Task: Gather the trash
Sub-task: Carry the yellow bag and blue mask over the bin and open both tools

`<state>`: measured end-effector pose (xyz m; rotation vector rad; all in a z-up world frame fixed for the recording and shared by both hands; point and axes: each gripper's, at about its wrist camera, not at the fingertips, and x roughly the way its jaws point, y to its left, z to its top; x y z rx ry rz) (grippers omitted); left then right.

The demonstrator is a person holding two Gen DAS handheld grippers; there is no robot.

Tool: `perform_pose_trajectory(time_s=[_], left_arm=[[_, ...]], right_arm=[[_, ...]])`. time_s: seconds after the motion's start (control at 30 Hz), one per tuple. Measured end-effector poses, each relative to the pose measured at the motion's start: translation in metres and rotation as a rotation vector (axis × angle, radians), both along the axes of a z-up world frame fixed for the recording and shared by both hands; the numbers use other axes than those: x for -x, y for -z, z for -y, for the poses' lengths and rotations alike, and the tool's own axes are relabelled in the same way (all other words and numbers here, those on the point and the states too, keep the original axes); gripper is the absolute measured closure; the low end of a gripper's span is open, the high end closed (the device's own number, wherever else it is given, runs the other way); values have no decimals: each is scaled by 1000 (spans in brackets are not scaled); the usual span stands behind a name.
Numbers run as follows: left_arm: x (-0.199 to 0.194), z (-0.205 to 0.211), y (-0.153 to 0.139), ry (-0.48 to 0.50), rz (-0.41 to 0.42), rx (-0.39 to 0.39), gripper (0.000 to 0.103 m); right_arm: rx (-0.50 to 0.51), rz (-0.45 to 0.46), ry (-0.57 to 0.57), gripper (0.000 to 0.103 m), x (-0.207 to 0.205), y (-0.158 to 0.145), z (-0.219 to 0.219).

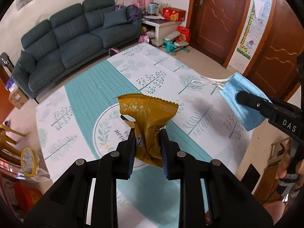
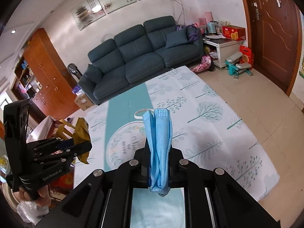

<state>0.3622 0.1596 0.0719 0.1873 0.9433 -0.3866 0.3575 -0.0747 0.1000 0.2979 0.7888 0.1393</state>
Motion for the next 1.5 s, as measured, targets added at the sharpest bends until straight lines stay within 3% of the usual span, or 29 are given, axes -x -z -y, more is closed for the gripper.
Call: perform_pose_trajectory(time_s=[0.23, 0.47, 0.63, 0.83, 1.0, 1.2, 1.5], left_arm=[[55, -27, -27, 1, -5, 45, 83], [113, -49, -39, -5, 1, 99, 83], [154, -56, -34, 4, -2, 116, 83], [194, -39, -8, 53, -64, 115, 83], [219, 1, 19, 128, -100, 93, 83], [247, 59, 55, 254, -133, 59, 83], [284, 155, 136, 476, -294, -36, 83]], right_arm=[[-16, 43, -31, 92, 67, -21, -27], [-49, 71, -34, 92, 131, -21, -42], [-68, 86, -19, 92, 179, -14, -45], [-54, 94, 18, 92, 232, 3, -42], [-57, 44, 70, 92, 271, 38, -32], [-97, -67, 171, 92, 311, 101, 0], [-125, -221, 343, 92, 352, 197, 69]])
